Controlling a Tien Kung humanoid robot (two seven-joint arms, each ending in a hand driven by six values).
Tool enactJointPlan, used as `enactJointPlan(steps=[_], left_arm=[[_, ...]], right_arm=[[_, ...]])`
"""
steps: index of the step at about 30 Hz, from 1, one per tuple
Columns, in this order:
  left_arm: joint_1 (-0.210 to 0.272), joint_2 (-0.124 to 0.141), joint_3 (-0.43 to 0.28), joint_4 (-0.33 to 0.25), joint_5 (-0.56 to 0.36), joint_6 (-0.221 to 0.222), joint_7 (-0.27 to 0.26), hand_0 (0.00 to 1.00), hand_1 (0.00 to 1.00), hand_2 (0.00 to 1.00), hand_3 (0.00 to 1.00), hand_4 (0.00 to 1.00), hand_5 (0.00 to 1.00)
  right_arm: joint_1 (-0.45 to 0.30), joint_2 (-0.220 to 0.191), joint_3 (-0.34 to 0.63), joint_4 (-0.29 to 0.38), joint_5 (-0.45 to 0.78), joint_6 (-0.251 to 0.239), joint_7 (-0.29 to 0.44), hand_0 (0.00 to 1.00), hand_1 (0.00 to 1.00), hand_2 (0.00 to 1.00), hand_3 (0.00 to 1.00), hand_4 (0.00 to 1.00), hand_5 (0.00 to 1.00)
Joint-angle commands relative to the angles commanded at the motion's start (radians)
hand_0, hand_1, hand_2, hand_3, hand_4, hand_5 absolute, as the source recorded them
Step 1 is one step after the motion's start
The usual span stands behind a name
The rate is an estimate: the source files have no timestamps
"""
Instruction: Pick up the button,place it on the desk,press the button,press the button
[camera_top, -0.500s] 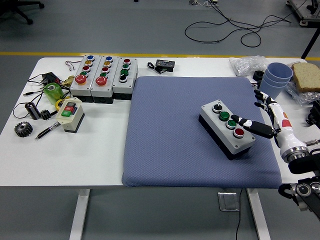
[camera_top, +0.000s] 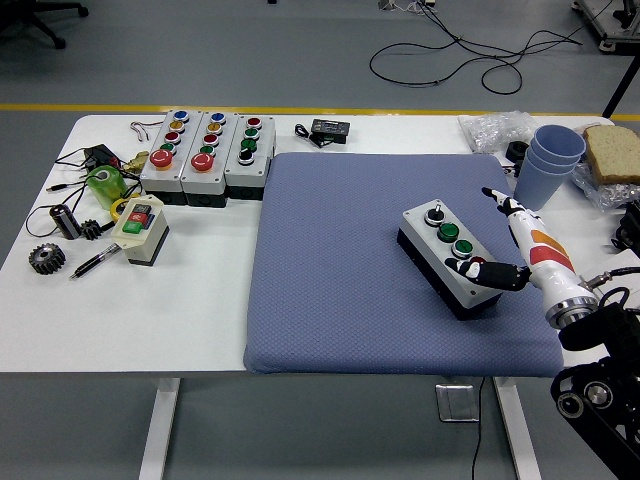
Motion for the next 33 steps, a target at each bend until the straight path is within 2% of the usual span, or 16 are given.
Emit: enactJointPlan(steps=[11, 21, 25, 26, 29, 31, 32, 33], left_arm=[[-0.004, 0.0, 0.007, 0.0, -0.015, 0.001, -0.001, 0.593, 0.634, 0.669, 0.543, 0.351, 0.693], [-0.008, 0.0, 0.012, 0.0, -0.025, 0.003, -0.002, 0.594, 0.634, 0.669, 0.543, 0.351, 0.695], [-0.008, 0.0, 0.01, 0.0, -0.025, 0.003, -0.002, 0.594, 0.634, 0.669, 0.543, 0.351, 0.695], [-0.008, 0.0, 0.011, 0.0, -0.025, 0.003, -0.002, 0.594, 0.634, 0.671, 0.544, 0.351, 0.695], [-0.008, 0.0, 0.013, 0.0, -0.028, 0.003, -0.002, 0.594, 0.634, 0.671, 0.544, 0.351, 0.695], [-0.009, 0.0, 0.014, 0.0, -0.03, 0.003, -0.002, 0.594, 0.634, 0.671, 0.544, 0.351, 0.695], [-0.009, 0.0, 0.014, 0.0, -0.03, 0.003, -0.002, 0.594, 0.634, 0.671, 0.544, 0.351, 0.695], [-0.009, 0.0, 0.014, 0.0, -0.03, 0.003, -0.002, 0.594, 0.634, 0.671, 0.544, 0.351, 0.695]], right_arm=[[0.046, 0.046, -0.049, -0.045, 0.007, 0.021, -0.072, 0.998, 0.91, 0.974, 0.978, 0.998, 0.273], [0.104, 0.096, -0.081, -0.08, -0.033, 0.061, -0.209, 0.989, 0.908, 0.981, 0.998, 0.998, 0.294], [0.136, 0.112, -0.1, -0.099, -0.063, 0.101, -0.258, 0.989, 0.908, 0.981, 0.998, 0.998, 0.294], [0.144, 0.117, -0.102, -0.105, -0.076, 0.114, -0.273, 0.934, 0.895, 0.981, 0.998, 0.998, 0.298], [0.166, 0.129, -0.1, -0.126, -0.115, 0.15, -0.319, 0.934, 0.895, 0.981, 0.998, 0.998, 0.298], [0.175, 0.134, -0.098, -0.137, -0.131, 0.164, -0.321, 0.934, 0.895, 0.981, 0.998, 0.998, 0.298], [0.179, 0.136, -0.098, -0.141, -0.137, 0.169, -0.321, 0.854, 0.873, 0.974, 0.998, 0.998, 0.293], [0.184, 0.139, -0.096, -0.148, -0.143, 0.179, -0.321, 0.854, 0.873, 0.974, 0.998, 0.998, 0.293]])
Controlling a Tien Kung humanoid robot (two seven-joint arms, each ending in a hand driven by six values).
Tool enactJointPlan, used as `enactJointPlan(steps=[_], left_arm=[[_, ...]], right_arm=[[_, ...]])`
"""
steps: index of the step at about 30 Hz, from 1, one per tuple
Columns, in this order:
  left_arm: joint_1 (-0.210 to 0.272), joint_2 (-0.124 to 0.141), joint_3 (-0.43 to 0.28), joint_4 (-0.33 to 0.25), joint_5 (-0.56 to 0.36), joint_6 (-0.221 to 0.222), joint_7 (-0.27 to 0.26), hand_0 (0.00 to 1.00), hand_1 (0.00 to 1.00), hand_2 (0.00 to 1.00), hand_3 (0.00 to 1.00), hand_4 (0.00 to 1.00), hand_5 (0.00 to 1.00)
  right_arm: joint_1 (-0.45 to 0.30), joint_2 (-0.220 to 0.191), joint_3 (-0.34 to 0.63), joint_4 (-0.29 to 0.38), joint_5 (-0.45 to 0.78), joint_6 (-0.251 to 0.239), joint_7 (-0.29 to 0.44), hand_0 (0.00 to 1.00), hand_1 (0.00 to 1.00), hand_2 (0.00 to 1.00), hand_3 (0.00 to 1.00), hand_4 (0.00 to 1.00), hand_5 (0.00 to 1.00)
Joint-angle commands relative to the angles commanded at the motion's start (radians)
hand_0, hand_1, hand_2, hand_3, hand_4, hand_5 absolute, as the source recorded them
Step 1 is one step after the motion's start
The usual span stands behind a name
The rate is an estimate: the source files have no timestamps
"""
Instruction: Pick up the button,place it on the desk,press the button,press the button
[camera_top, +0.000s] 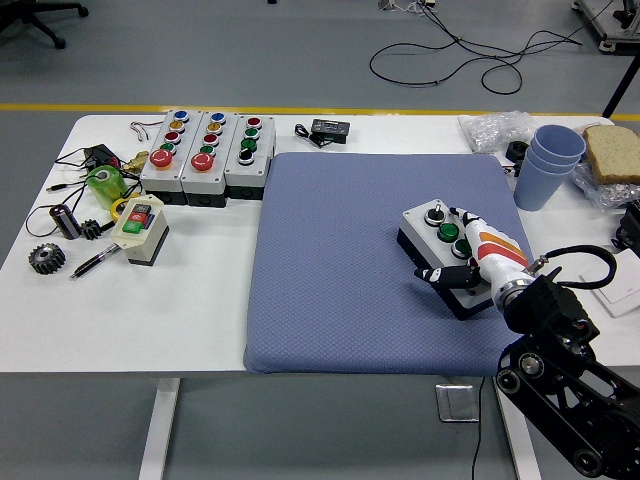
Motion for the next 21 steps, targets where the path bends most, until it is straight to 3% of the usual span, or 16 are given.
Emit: enactJointPlan(steps=[4, 5, 10, 11, 16, 17, 21], left_arm=[[-0.001, 0.0, -0.001, 0.0, 0.001, 0.0, 0.0, 0.594, 0.634, 0.671, 0.544, 0.351, 0.695], [-0.002, 0.0, -0.001, 0.0, 0.0, 0.001, 0.0, 0.597, 0.634, 0.672, 0.545, 0.351, 0.695], [-0.003, 0.0, -0.003, 0.0, 0.002, 0.001, 0.001, 0.597, 0.634, 0.672, 0.545, 0.351, 0.695], [-0.003, 0.0, -0.003, 0.0, 0.001, 0.001, 0.001, 0.596, 0.634, 0.672, 0.545, 0.351, 0.695], [-0.003, 0.0, -0.003, 0.0, 0.002, 0.001, 0.002, 0.596, 0.634, 0.672, 0.545, 0.351, 0.695], [-0.003, 0.0, -0.003, 0.0, 0.002, 0.001, 0.002, 0.597, 0.634, 0.673, 0.545, 0.351, 0.695], [-0.002, 0.0, -0.005, 0.0, 0.005, 0.001, 0.003, 0.597, 0.634, 0.673, 0.545, 0.351, 0.695]], right_arm=[[0.013, 0.006, 0.004, -0.014, -0.03, 0.021, 0.0, 0.854, 0.873, 0.974, 0.998, 0.998, 0.293], [0.015, 0.008, 0.006, -0.017, -0.036, 0.027, 0.0, 0.646, 0.704, 0.913, 0.987, 0.998, 0.27], [0.025, 0.009, 0.007, -0.026, -0.059, 0.042, 0.0, 0.646, 0.704, 0.913, 0.987, 0.998, 0.27], [0.027, 0.009, 0.007, -0.027, -0.06, 0.046, 0.0, 0.485, 0.53, 0.832, 0.966, 0.984, 0.263], [0.033, 0.008, 0.006, -0.035, -0.063, 0.076, 0.0, 0.485, 0.53, 0.832, 0.966, 0.984, 0.263], [0.033, 0.008, 0.006, -0.035, -0.063, 0.076, 0.0, 0.333, 0.379, 0.7, 0.928, 0.973, 0.269], [0.037, 0.007, 0.009, -0.046, -0.085, 0.118, 0.0, 0.333, 0.379, 0.7, 0.928, 0.973, 0.269]])
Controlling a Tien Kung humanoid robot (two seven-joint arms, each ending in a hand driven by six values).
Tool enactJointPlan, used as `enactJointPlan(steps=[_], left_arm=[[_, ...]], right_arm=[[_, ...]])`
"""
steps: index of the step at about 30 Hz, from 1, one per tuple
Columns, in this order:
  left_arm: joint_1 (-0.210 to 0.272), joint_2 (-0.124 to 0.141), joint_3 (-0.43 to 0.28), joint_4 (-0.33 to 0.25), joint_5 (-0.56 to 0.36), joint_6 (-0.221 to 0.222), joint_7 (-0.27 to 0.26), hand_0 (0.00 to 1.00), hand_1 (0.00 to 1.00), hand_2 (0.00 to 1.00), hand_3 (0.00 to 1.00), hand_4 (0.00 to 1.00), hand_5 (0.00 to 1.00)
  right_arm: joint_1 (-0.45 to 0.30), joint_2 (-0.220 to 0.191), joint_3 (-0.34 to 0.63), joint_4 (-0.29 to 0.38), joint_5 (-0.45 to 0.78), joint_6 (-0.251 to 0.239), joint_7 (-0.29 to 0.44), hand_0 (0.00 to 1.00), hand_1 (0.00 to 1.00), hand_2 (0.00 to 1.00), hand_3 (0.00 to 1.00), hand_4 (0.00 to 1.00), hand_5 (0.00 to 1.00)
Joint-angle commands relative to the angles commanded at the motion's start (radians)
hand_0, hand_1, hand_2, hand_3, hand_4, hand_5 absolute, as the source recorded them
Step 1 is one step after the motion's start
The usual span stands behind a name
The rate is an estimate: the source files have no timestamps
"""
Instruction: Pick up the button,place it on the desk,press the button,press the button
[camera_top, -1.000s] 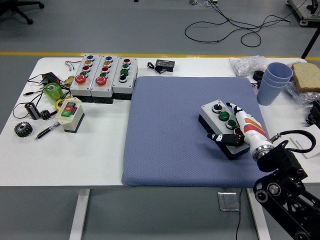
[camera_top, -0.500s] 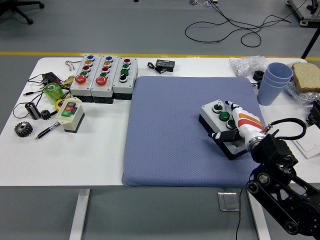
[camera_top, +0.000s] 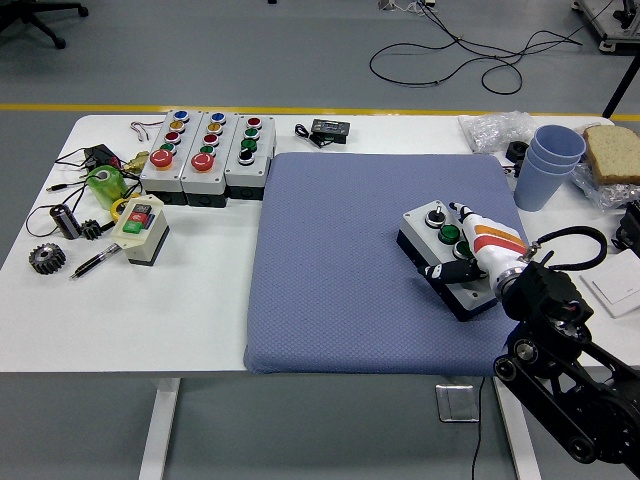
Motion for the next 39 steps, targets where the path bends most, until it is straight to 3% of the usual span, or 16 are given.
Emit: enactJointPlan(steps=[1, 2, 7, 8, 11, 13, 14, 19, 20, 31, 37, 38, 39], left_arm=[[0.0, 0.0, -0.001, 0.0, 0.001, 0.0, 0.0, 0.597, 0.634, 0.673, 0.545, 0.351, 0.695], [0.0, 0.0, -0.001, 0.0, 0.002, 0.0, 0.0, 0.597, 0.634, 0.672, 0.546, 0.35, 0.693], [0.001, 0.0, -0.005, 0.0, 0.011, -0.002, 0.002, 0.597, 0.634, 0.672, 0.546, 0.35, 0.693], [0.001, 0.0, -0.004, 0.0, 0.011, -0.002, 0.002, 0.597, 0.634, 0.672, 0.546, 0.352, 0.697], [0.001, 0.0, -0.003, 0.0, 0.01, -0.002, 0.002, 0.597, 0.634, 0.672, 0.546, 0.352, 0.697], [0.001, 0.0, -0.004, 0.0, 0.013, -0.003, 0.002, 0.597, 0.634, 0.672, 0.546, 0.352, 0.697], [0.001, 0.0, -0.004, 0.0, 0.014, -0.003, 0.003, 0.597, 0.634, 0.672, 0.546, 0.35, 0.694], [0.003, 0.0, -0.006, 0.0, 0.019, -0.004, 0.003, 0.597, 0.634, 0.672, 0.546, 0.35, 0.694], [0.003, 0.0, -0.006, 0.0, 0.019, -0.004, 0.003, 0.597, 0.634, 0.672, 0.546, 0.349, 0.693], [0.004, 0.0, -0.001, 0.0, 0.006, -0.001, 0.0, 0.596, 0.634, 0.67, 0.545, 0.35, 0.694], [0.001, 0.0, 0.0, 0.0, 0.003, -0.001, 0.0, 0.595, 0.634, 0.67, 0.545, 0.35, 0.693], [0.001, 0.0, 0.0, 0.0, 0.002, -0.001, 0.0, 0.595, 0.633, 0.669, 0.545, 0.349, 0.689], [0.001, 0.0, 0.0, 0.0, 0.001, 0.0, 0.0, 0.595, 0.633, 0.669, 0.545, 0.349, 0.689]], right_arm=[[0.0, 0.0, 0.001, -0.001, -0.002, 0.003, 0.0, 0.333, 0.379, 0.7, 0.928, 0.973, 0.269], [0.001, 0.0, 0.001, -0.002, -0.003, 0.004, 0.0, 0.252, 0.317, 0.599, 0.832, 0.967, 0.265], [-0.005, -0.001, -0.007, -0.002, -0.06, 0.01, 0.0, 0.252, 0.317, 0.599, 0.832, 0.967, 0.265], [-0.005, -0.001, -0.007, -0.004, -0.066, 0.013, 0.0, 0.218, 0.299, 0.558, 0.765, 0.934, 0.212], [-0.006, -0.001, -0.007, -0.005, -0.072, 0.016, 0.0, 0.218, 0.299, 0.558, 0.765, 0.934, 0.212], [-0.004, -0.003, -0.005, -0.007, -0.072, 0.029, 0.0, 0.218, 0.299, 0.558, 0.765, 0.934, 0.212], [-0.003, -0.004, -0.005, -0.008, -0.071, 0.034, 0.0, 0.146, 0.243, 0.497, 0.688, 0.931, 0.217], [0.01, -0.013, -0.004, -0.014, -0.099, 0.076, 0.0, 0.146, 0.243, 0.497, 0.688, 0.931, 0.217], [0.011, -0.013, -0.004, -0.014, -0.1, 0.079, 0.0, 0.083, 0.177, 0.44, 0.592, 0.926, 0.225], [0.056, -0.042, -0.02, -0.035, -0.056, 0.213, 0.0, 0.071, 0.147, 0.414, 0.553, 0.921, 0.227], [0.068, -0.048, -0.029, -0.035, -0.047, 0.226, 0.0, 0.074, 0.124, 0.392, 0.534, 0.887, 0.227], [0.07, -0.051, -0.032, -0.034, -0.046, 0.22, 0.0, 0.029, 0.072, 0.342, 0.485, 0.827, 0.208], [0.073, -0.055, -0.035, -0.032, -0.044, 0.214, 0.0, 0.029, 0.072, 0.342, 0.485, 0.827, 0.208]])
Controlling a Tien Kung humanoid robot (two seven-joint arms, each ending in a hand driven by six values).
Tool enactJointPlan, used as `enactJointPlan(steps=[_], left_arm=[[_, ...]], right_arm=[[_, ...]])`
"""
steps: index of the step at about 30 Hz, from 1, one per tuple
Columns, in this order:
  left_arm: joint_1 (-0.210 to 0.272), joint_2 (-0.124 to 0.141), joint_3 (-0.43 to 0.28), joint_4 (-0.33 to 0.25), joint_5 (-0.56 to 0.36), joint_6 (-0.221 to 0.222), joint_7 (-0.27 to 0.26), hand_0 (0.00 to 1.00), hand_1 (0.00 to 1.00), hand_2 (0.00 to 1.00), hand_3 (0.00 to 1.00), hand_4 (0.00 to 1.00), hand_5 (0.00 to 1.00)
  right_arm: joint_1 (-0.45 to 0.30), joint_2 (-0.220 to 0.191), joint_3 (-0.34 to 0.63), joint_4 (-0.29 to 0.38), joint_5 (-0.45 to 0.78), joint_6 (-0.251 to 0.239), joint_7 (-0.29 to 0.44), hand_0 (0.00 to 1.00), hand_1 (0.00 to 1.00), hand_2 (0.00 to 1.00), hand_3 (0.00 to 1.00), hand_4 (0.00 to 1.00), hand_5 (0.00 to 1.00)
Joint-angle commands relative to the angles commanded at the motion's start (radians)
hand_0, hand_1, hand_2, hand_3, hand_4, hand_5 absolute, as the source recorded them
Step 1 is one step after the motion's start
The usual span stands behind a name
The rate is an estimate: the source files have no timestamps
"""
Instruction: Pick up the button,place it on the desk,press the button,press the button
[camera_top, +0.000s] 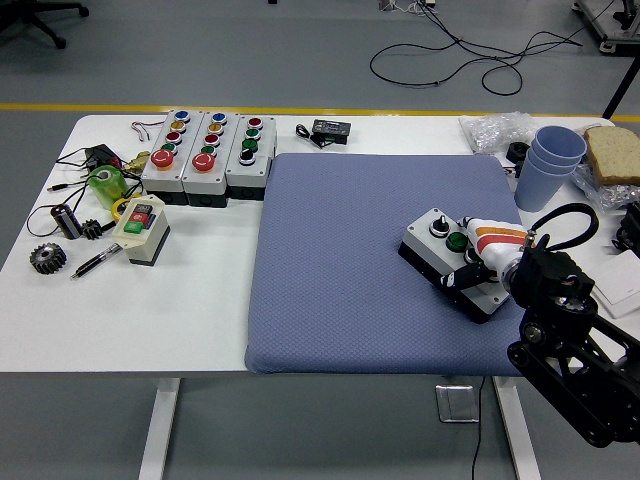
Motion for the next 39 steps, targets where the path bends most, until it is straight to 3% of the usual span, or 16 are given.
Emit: enactJointPlan(steps=[4, 5, 10, 11, 13, 21, 26, 32, 39], left_arm=[[-0.001, 0.0, -0.001, 0.0, 0.001, 0.0, 0.0, 0.595, 0.633, 0.669, 0.545, 0.349, 0.689], [-0.001, 0.0, -0.001, 0.0, 0.001, 0.0, 0.0, 0.595, 0.633, 0.669, 0.544, 0.349, 0.689], [0.0, 0.0, -0.002, 0.0, 0.0, 0.001, 0.0, 0.595, 0.633, 0.669, 0.544, 0.349, 0.689], [0.0, 0.0, -0.002, 0.0, 0.0, 0.001, 0.0, 0.595, 0.633, 0.669, 0.543, 0.351, 0.69], [0.0, 0.0, -0.002, 0.0, -0.001, 0.001, -0.001, 0.595, 0.633, 0.669, 0.543, 0.351, 0.69], [-0.001, 0.0, 0.01, 0.0, -0.018, 0.003, -0.003, 0.595, 0.633, 0.67, 0.543, 0.351, 0.69], [-0.002, 0.0, 0.013, 0.0, -0.025, 0.004, -0.004, 0.595, 0.633, 0.668, 0.544, 0.352, 0.69], [-0.002, 0.0, 0.013, 0.0, -0.024, 0.004, -0.003, 0.595, 0.633, 0.668, 0.544, 0.352, 0.69], [-0.001, 0.0, 0.022, 0.0, -0.034, 0.007, -0.005, 0.595, 0.634, 0.668, 0.543, 0.352, 0.689]], right_arm=[[0.01, -0.019, -0.016, 0.01, 0.005, -0.022, 0.0, 0.029, 0.072, 0.342, 0.485, 0.827, 0.208], [0.01, -0.021, -0.017, 0.011, 0.005, -0.025, 0.0, 0.002, 0.015, 0.308, 0.462, 0.715, 0.167], [0.03, -0.084, -0.056, 0.063, 0.013, -0.047, 0.0, 0.002, 0.015, 0.308, 0.462, 0.715, 0.167], [0.031, -0.089, -0.059, 0.067, 0.015, -0.046, 0.0, 0.01, 0.002, 0.301, 0.474, 0.633, 0.12], [0.039, -0.11, -0.074, 0.088, 0.024, -0.058, 0.025, 0.01, 0.002, 0.301, 0.474, 0.633, 0.12], [0.091, -0.195, -0.157, 0.176, 0.043, -0.058, 0.266, 0.016, 0.002, 0.3, 0.475, 0.604, 0.108], [0.146, -0.237, -0.237, 0.21, 0.071, -0.022, 0.435, 0.02, 0.002, 0.295, 0.477, 0.593, 0.096], [0.207, -0.232, -0.342, 0.19, 0.064, 0.017, 0.494, 0.02, 0.002, 0.297, 0.484, 0.59, 0.081], [0.23, -0.203, -0.385, 0.151, 0.046, 0.016, 0.523, 0.025, 0.002, 0.3, 0.488, 0.593, 0.071]])
